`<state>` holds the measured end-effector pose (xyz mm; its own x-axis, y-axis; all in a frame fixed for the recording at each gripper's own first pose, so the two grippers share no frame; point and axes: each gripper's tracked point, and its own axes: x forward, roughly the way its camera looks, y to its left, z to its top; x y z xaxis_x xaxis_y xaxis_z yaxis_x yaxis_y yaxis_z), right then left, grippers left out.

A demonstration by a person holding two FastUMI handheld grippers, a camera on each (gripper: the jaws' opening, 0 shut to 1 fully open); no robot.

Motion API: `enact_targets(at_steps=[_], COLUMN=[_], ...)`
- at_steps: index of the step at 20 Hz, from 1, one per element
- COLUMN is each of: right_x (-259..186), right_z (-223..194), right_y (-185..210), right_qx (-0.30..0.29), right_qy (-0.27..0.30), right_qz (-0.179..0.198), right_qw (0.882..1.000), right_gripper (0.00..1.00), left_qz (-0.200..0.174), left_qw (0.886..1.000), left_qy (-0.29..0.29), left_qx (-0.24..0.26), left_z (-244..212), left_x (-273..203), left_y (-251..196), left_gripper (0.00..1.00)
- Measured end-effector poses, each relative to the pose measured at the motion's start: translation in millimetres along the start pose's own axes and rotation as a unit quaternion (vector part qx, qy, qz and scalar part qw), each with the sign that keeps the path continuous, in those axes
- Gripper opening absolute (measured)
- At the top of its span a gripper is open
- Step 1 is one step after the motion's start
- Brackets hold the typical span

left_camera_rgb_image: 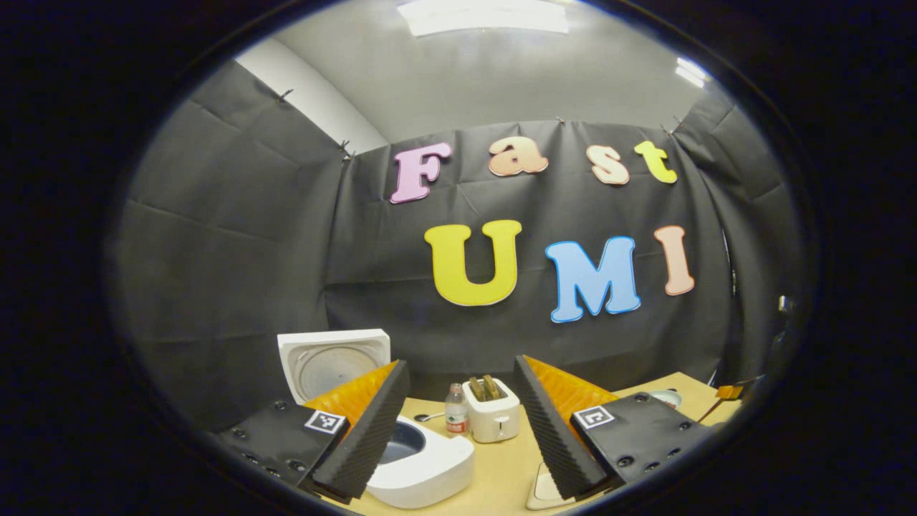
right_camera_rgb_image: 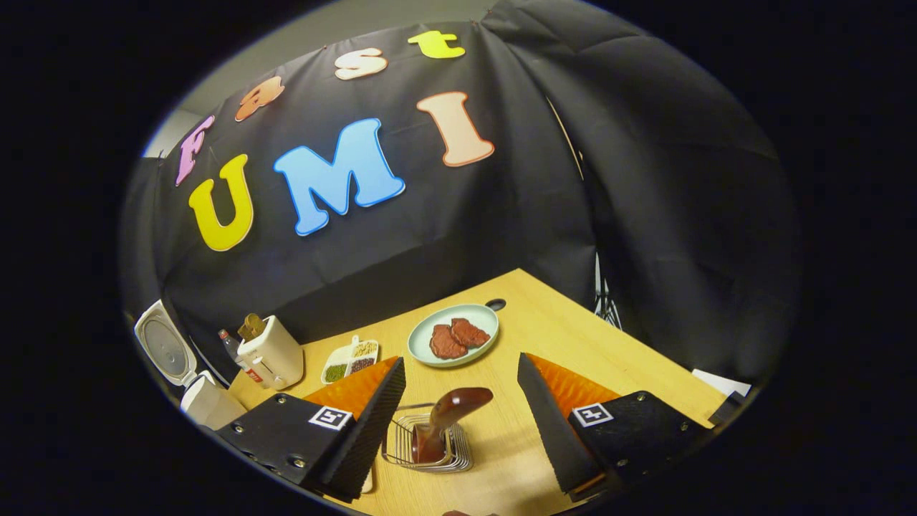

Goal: Close the left gripper, press the button to open the rice cooker; take a wooden spoon from the chopstick holder with the right hand, scoop a spoonful of rice and pour it into the rice cooker, then put the wooden spoon back into the chopstick holder.

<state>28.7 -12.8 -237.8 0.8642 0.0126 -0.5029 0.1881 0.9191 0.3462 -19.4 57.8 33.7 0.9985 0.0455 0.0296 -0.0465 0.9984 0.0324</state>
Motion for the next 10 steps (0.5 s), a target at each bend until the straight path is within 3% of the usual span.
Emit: enact_targets(at_steps=[6,9,10], right_x=[13.1,17.8,17.4], right_z=[-40.9,-50.4,-55.5], right_y=[6.9,12.3,18.5], right_qx=[0.021,0.032,0.032], right_qy=[0.061,0.082,0.094], right_qz=[0.016,0.025,0.035], right_qw=[0.998,0.996,0.994], right_gripper=[0.95,0.54,0.54], left_qz=[0.018,0.024,0.025], left_qw=[1.0,1.0,0.999], left_qy=[0.017,0.02,0.021], left_qx=[0.004,0.004,0.005], left_z=[-8.4,-10.8,-11.2], left_x=[-7.0,-10.3,-11.0], left_y=[18.7,25.9,27.3], left_gripper=[0.99,0.99,1.0])
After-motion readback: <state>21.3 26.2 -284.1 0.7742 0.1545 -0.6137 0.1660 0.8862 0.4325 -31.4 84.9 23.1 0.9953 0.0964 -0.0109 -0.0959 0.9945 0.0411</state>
